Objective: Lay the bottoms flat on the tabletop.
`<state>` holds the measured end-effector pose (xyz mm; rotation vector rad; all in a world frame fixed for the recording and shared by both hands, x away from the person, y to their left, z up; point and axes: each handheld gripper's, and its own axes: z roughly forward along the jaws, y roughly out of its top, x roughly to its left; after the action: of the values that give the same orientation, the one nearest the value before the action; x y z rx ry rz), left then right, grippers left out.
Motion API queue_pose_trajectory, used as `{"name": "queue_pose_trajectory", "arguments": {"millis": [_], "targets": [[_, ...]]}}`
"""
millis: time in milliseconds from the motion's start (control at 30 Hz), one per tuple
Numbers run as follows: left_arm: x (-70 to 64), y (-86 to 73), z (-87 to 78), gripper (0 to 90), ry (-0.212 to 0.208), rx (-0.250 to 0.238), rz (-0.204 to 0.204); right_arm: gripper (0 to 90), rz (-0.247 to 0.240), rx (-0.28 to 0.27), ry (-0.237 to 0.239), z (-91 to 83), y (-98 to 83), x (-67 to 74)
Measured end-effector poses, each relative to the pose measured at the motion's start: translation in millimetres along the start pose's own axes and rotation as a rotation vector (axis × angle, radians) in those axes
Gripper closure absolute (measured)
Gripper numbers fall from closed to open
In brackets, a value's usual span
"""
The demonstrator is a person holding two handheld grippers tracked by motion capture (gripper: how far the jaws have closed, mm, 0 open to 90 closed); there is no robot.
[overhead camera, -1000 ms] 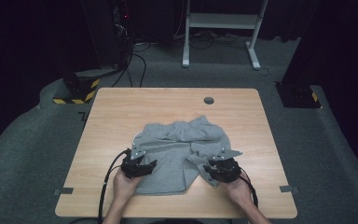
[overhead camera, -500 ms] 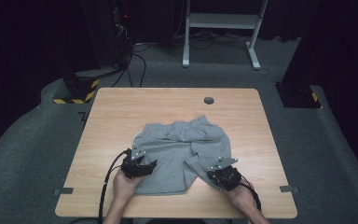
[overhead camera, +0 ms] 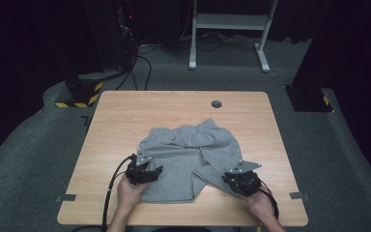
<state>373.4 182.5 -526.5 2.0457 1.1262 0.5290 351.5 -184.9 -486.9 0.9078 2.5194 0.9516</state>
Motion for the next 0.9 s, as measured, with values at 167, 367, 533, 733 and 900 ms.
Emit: {"name": "queue_pose_trajectory", "arguments": {"millis": [167, 367, 533, 733, 900], "targets": [[0.1, 0.0, 0.0, 36.1, -0.001, 0.0, -0.001, 65.2, -0.059, 0.003, 0.026, 29.0, 27.6, 17.4], [0.1, -0.1, 0.0, 36.1, -0.003, -0.001, -0.005, 87.0, -0.074, 0.071, 0.097, 42.4, 19.7, 18.6], [0.0, -0.1, 0.1, 36.1, 0.0, -0.001, -0.005, 88.2, -0.052, 0.08, 0.106, 21.0, -3.9, 10.6], [-0.1, -0.1, 0.3, 36.1, 0.004, -0.002, -0.005, 87.7, -0.018, 0.101, 0.072, 0.2, -24.1, -4.0], [-0.6, 0.0, -0.1, 38.2, 0.007, 0.001, 0.003, 74.4, 0.021, 0.019, 0.047, -6.7, -26.1, -5.1]]}}
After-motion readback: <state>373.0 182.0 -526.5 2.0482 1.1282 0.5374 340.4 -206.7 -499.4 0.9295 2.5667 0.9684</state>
